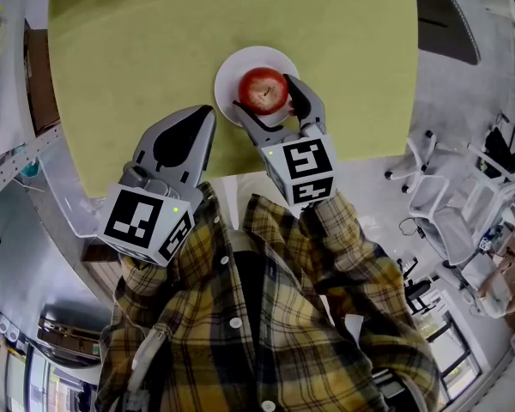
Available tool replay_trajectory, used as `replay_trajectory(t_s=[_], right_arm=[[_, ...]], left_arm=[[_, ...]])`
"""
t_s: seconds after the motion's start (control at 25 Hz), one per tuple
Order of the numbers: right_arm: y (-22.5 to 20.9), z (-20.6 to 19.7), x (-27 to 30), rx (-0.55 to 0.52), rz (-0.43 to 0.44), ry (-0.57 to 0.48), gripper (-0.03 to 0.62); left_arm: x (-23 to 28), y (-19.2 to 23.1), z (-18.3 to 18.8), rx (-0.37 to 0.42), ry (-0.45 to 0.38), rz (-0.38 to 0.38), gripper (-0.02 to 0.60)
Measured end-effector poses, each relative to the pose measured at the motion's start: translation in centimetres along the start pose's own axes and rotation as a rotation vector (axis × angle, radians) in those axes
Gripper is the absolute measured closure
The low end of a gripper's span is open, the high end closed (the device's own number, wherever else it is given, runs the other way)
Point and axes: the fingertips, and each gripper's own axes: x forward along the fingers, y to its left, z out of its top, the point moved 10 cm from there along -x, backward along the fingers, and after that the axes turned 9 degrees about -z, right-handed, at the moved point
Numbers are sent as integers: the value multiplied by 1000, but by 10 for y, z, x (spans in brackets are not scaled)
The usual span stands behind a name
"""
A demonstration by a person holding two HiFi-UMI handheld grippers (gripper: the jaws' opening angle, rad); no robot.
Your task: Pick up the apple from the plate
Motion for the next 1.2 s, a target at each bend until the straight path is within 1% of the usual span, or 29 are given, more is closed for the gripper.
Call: replay_trajectory(t_s=[0.16, 0.32, 0.52, 0.92, 1.2], right_arm=[[1, 1, -5, 5, 12, 6, 212], [-1, 11, -14, 11, 14, -12, 212], [0, 26, -29, 19, 18, -41, 212], [5, 65, -79, -4, 12, -129, 212], [11, 85, -109, -36, 18, -189, 212]], left_arm=[[-2, -1, 4, 11, -8, 0, 574], [-3, -6, 15, 28, -25, -2, 574], [-6, -14, 31, 69, -49, -13, 574], [-16, -40, 68, 166, -97, -36, 574], [-23, -52, 85, 213, -118, -38, 574]])
